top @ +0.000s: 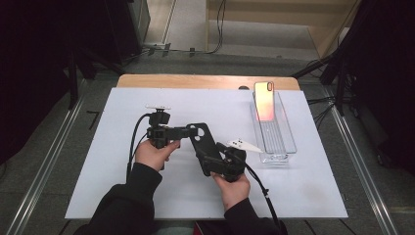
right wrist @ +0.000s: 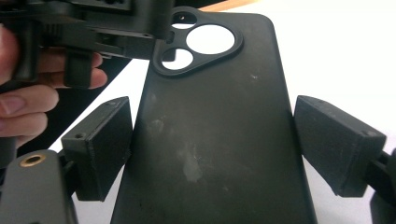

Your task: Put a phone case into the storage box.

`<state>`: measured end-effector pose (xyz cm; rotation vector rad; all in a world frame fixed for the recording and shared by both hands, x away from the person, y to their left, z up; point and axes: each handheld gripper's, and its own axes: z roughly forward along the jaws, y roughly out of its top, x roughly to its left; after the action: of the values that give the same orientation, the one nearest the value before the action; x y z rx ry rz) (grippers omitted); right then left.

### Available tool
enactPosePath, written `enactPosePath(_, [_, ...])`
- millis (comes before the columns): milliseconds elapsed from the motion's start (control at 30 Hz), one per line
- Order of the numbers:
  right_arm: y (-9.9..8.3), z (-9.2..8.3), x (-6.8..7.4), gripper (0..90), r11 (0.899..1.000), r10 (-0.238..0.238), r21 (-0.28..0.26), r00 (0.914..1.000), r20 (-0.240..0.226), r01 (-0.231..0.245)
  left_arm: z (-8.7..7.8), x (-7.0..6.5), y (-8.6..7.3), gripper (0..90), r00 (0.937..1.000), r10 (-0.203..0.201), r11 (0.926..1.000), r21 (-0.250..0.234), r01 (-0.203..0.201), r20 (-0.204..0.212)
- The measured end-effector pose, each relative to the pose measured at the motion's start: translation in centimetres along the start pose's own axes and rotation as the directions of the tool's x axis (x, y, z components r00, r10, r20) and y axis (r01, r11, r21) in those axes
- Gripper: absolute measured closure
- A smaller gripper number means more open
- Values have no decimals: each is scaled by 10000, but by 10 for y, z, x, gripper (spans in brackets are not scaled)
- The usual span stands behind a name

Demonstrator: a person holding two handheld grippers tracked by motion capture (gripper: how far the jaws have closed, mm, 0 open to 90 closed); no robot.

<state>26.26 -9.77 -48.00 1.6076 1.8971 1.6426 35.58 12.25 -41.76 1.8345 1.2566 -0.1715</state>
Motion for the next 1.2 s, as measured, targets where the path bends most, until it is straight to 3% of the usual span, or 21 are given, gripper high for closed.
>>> enactPosePath(233, [-3,1,4,126,9999,55,-155,9996,-280,-60,4,6,1,431,9969,-688,9976,29,687,391])
enactPosePath(500, [-5,4,3,125,9999,8,-141,9991,-424,-14,4,5,-1,680,9943,-840,9962,-169,853,661])
enactPosePath(733, [-7,8,4,125,9999,-72,-111,9990,-447,67,3,5,-1,726,9902,-1001,9946,-191,1024,971])
enactPosePath(833, [-6,8,3,123,9999,-105,-128,9986,-517,99,1,4,-1,729,9913,-872,9955,-296,905,986])
enactPosePath(1067, [-5,8,4,115,9996,-285,1,9982,-519,285,-1,2,-1,768,9812,-1118,9928,-257,1172,1571])
enactPosePath(1200, [-3,7,6,111,9994,-346,-85,9975,-613,341,-4,1,-1,779,9758,-1207,9899,-517,1320,1821])
